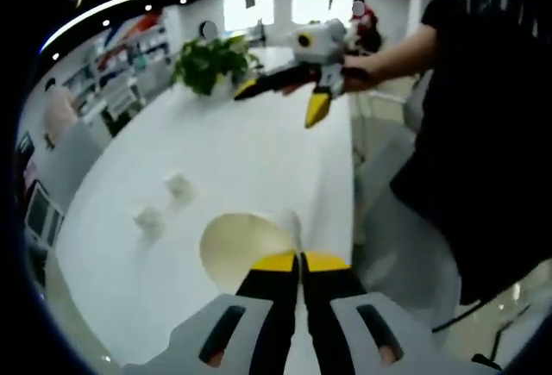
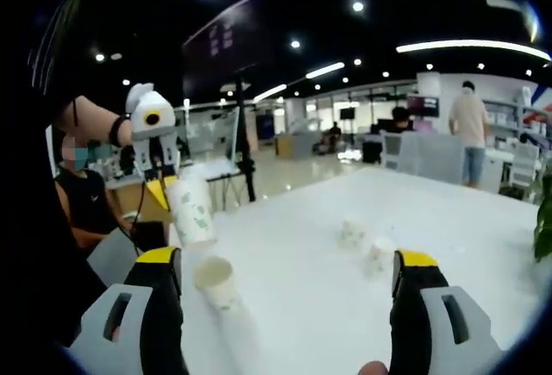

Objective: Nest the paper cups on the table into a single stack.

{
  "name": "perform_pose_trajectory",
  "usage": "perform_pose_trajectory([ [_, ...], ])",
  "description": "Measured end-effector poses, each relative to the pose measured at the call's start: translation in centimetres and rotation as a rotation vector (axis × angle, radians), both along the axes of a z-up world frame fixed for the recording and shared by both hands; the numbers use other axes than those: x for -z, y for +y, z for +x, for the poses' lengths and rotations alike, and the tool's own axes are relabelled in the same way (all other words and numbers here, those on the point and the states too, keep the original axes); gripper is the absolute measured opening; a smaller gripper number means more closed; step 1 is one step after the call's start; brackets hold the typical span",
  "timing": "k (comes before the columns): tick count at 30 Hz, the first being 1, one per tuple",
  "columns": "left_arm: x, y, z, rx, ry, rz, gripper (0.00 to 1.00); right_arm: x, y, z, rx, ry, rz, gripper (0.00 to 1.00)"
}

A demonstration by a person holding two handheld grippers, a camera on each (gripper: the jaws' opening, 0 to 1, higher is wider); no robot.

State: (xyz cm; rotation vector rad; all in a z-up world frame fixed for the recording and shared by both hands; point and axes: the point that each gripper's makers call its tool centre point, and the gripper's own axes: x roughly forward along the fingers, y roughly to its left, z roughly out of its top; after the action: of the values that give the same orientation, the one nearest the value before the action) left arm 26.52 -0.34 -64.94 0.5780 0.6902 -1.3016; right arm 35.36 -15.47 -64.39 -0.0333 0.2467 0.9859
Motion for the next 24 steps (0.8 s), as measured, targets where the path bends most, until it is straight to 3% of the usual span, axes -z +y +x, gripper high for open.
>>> perform_pose_trajectory([
  [6,1.3,0.7,0.4,0.086,-0.063,0.125,0.0,0.1,-0.4,-0.2,0.008,0.004,-0.002,1.0],
  [17,3.0,0.8,-0.2,0.194,-0.097,0.222,0.0,0.3,-0.7,-0.6,0.022,0.014,0.007,1.0],
  [20,3.5,1.0,-0.1,0.248,-0.145,0.267,0.0,0.4,-0.8,-0.6,0.024,0.015,0.007,1.0],
  [24,4.0,0.9,-0.5,0.291,-0.165,0.293,0.0,0.5,-1.1,-0.5,0.031,0.016,0.01,1.0],
])
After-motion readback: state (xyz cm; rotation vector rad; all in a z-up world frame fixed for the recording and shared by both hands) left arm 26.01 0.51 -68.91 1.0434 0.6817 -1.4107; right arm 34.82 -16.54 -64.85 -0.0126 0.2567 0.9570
